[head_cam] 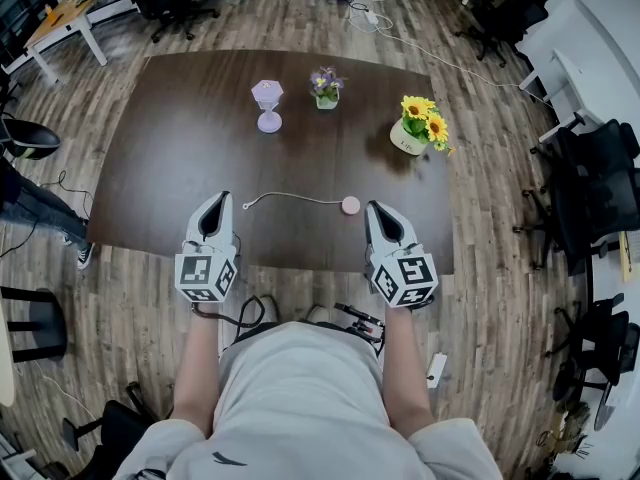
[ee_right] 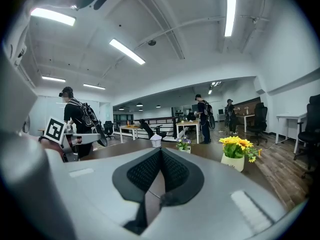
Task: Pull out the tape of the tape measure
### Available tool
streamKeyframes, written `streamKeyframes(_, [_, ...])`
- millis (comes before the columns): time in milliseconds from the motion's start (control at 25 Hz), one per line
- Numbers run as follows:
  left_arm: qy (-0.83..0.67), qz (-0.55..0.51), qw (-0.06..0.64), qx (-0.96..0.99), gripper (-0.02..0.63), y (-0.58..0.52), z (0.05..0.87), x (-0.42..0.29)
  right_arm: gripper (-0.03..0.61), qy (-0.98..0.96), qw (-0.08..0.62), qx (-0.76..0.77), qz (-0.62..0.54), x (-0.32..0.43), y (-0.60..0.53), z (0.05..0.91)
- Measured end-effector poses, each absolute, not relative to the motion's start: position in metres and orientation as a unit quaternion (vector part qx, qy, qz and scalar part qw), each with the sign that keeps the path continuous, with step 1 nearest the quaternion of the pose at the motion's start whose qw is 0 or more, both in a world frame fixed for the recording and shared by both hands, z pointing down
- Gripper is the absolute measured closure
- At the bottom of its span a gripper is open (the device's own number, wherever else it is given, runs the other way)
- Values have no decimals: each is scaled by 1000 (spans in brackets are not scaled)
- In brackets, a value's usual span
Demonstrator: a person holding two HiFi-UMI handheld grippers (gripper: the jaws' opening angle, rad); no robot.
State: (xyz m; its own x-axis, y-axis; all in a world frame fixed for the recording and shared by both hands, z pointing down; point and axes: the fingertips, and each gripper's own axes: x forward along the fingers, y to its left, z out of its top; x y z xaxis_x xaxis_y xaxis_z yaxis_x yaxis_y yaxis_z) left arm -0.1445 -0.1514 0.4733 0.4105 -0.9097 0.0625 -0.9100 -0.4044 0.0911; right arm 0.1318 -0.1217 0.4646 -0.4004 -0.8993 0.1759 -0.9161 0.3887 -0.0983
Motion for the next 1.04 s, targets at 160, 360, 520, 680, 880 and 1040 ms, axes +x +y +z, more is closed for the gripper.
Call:
streamKeyframes(160, [-543,3,56,838,607,-150,476,-146,580,-830,51,548,94,133,-121,468])
streamKeyframes(360, [-542,3,54,839,609,-148,476,-147,580,-828,57,550,97,131,-119,470])
streamKeyframes(520, [-541,3,54,839,607,-148,475,-148,580,-827,56,550,98,131,-120,469])
streamKeyframes(680, [-541,3,54,839,608,-150,474,-147,580,-825,57,553,100,135,-121,468])
streamKeyframes(880, [-540,3,53,840,608,-148,475,-148,580,-825,52,555,99,135,-119,467])
streamKeyframes(1040, [-540,3,54,840,608,-147,476,-149,580,-825,50,554,99,133,-118,468])
